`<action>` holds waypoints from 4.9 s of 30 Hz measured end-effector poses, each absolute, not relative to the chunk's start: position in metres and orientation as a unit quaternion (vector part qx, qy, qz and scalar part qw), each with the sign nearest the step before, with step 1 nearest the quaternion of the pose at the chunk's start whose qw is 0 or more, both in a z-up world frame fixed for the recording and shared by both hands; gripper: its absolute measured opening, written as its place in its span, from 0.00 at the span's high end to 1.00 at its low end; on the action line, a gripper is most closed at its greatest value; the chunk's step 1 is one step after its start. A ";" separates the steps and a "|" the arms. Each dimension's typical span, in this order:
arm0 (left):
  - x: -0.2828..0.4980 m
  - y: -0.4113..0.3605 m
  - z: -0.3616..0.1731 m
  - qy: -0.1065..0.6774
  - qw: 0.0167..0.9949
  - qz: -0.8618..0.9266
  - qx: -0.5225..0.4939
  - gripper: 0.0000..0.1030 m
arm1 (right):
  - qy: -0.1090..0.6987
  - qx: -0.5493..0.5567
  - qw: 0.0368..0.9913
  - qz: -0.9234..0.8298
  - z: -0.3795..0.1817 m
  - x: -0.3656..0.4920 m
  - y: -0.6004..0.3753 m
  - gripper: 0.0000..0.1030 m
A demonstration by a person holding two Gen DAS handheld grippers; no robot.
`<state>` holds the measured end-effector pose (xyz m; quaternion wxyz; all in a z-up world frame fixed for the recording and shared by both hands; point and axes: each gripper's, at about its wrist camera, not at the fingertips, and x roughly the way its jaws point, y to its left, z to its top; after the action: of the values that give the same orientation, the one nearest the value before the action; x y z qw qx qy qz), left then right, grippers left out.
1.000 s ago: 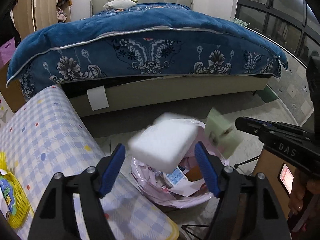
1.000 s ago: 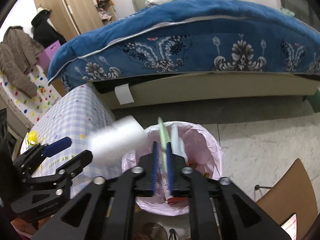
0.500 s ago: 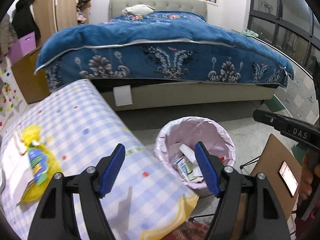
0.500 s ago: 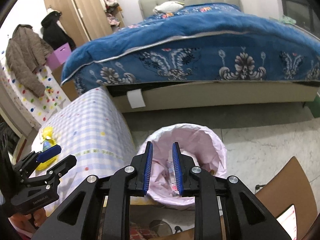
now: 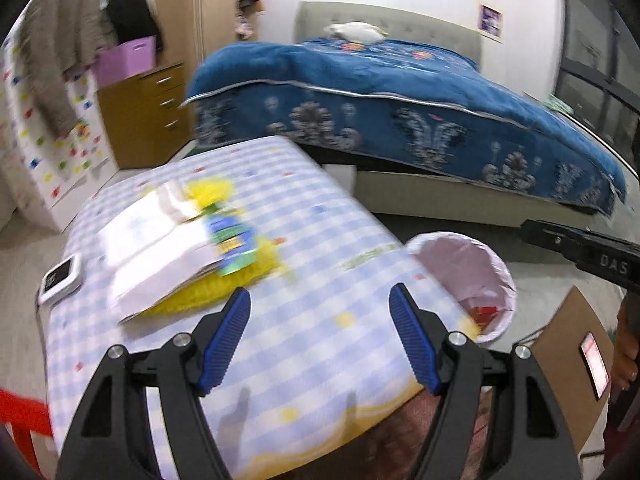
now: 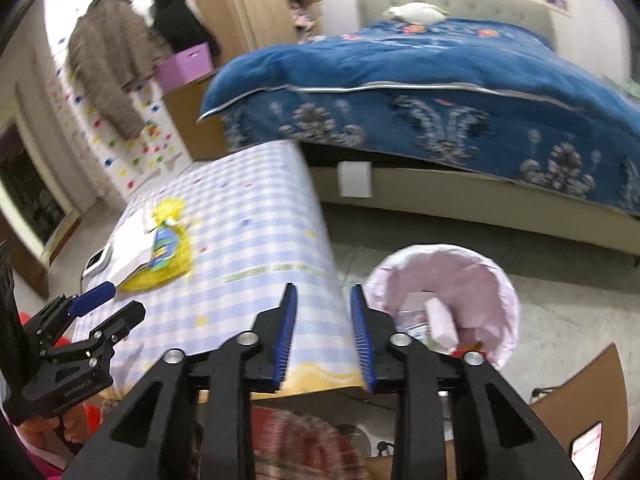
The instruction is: Collect trash
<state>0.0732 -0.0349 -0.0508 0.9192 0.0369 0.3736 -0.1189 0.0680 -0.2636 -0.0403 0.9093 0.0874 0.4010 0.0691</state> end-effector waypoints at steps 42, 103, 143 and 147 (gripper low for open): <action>0.203 0.166 -0.084 0.401 0.913 -0.070 -0.040 0.48 | 0.448 -0.061 0.859 0.240 -0.094 0.177 -0.031 0.87; 0.056 0.041 -0.112 0.458 0.887 -0.023 0.045 0.56 | 0.396 0.033 0.898 0.187 -0.046 0.067 -0.168 0.86; 0.047 0.149 -0.048 0.367 0.929 0.042 -0.037 0.98 | 0.415 -0.027 0.881 0.223 -0.064 0.138 -0.071 0.68; 0.055 0.151 -0.055 0.374 0.926 0.039 -0.037 0.98 | 0.431 -0.016 0.877 0.212 -0.078 0.161 -0.071 0.67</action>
<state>0.0554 0.1505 -0.0554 0.9257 -0.0374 0.3744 0.0387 0.1607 -0.0713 -0.0783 0.8772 -0.0163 0.4306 0.2117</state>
